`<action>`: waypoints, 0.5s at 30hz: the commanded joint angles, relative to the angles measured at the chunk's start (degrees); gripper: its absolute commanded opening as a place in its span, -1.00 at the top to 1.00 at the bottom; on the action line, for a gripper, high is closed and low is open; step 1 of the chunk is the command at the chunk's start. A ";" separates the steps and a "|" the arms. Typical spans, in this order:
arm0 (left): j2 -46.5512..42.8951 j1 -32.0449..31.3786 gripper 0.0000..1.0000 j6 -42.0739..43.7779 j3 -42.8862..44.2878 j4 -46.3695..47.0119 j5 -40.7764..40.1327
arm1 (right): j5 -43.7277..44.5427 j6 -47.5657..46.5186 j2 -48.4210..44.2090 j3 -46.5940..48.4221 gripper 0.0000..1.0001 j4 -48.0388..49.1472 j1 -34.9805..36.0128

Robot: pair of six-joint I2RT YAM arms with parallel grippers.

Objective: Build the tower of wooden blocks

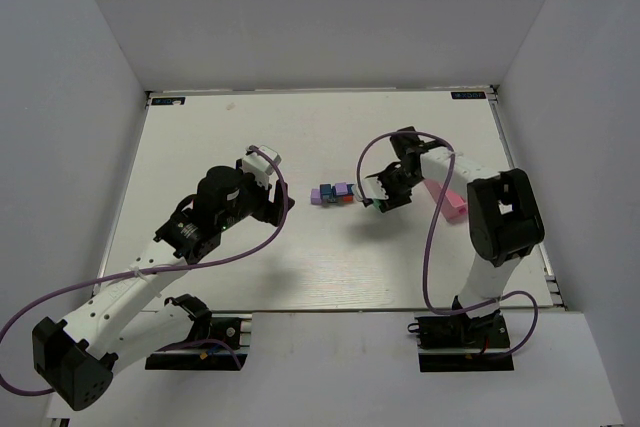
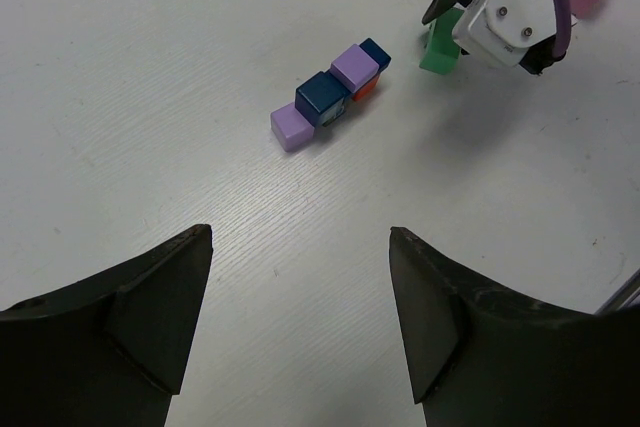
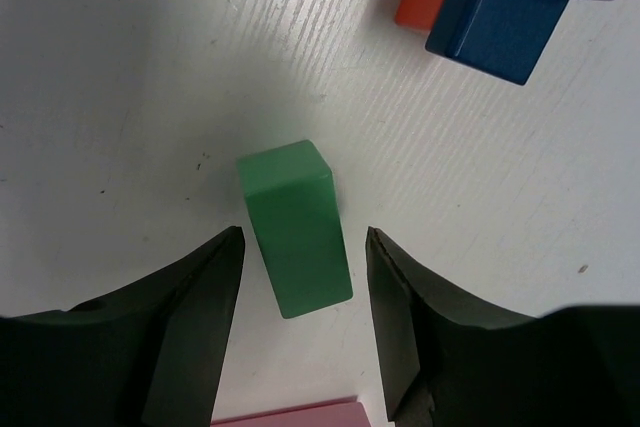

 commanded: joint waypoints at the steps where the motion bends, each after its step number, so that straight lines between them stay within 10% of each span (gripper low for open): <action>1: -1.23 0.31 -0.63 0.34 0.12 0.05 -0.10 | 0.38 -1.08 1.04 2.22 -0.16 -0.43 -0.18; 15: -1.23 0.31 -0.63 0.34 0.12 0.05 -0.10 | -0.84 4.36 -2.47 3.89 0.72 -2.98 0.16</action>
